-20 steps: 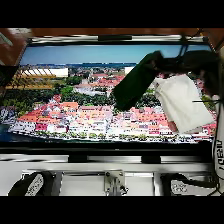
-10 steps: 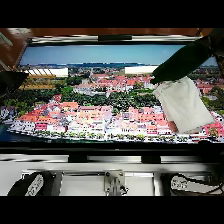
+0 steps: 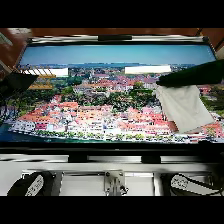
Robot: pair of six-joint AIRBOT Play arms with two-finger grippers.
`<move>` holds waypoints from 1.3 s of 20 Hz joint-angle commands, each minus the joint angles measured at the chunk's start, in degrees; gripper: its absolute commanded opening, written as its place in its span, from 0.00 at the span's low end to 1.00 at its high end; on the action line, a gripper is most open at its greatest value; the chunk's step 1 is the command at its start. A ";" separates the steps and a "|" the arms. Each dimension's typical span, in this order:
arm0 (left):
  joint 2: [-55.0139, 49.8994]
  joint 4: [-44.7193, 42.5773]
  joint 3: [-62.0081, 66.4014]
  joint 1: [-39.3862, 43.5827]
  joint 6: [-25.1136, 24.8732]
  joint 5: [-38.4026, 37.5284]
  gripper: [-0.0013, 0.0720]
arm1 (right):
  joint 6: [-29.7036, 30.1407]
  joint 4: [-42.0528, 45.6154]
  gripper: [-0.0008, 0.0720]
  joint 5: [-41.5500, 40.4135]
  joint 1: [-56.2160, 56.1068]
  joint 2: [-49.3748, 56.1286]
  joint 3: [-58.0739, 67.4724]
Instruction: Fold the shirts.
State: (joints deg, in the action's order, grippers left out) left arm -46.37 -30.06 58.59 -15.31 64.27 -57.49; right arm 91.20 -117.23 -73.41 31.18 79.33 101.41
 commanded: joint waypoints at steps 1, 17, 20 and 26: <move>0.04 0.00 -0.02 0.35 0.00 -0.22 0.06 | -0.42 12.09 0.09 -10.05 1.20 -0.94 -0.44; -0.33 0.00 -0.02 0.35 -0.63 -0.15 0.06 | -20.20 8.85 0.18 -13.92 1.49 -13.25 -38.62; -0.52 -0.02 -0.02 0.35 -0.63 -0.17 0.06 | -14.51 11.08 0.76 -16.68 1.62 -13.81 -36.72; -3.06 -3.39 0.46 1.79 -0.63 0.07 0.05 | -13.90 36.11 0.76 -14.32 1.49 -14.45 -10.82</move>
State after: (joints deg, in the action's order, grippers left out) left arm -48.10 -30.83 58.72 -14.50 63.59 -57.63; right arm 76.66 -90.28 -93.19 32.80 65.10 79.75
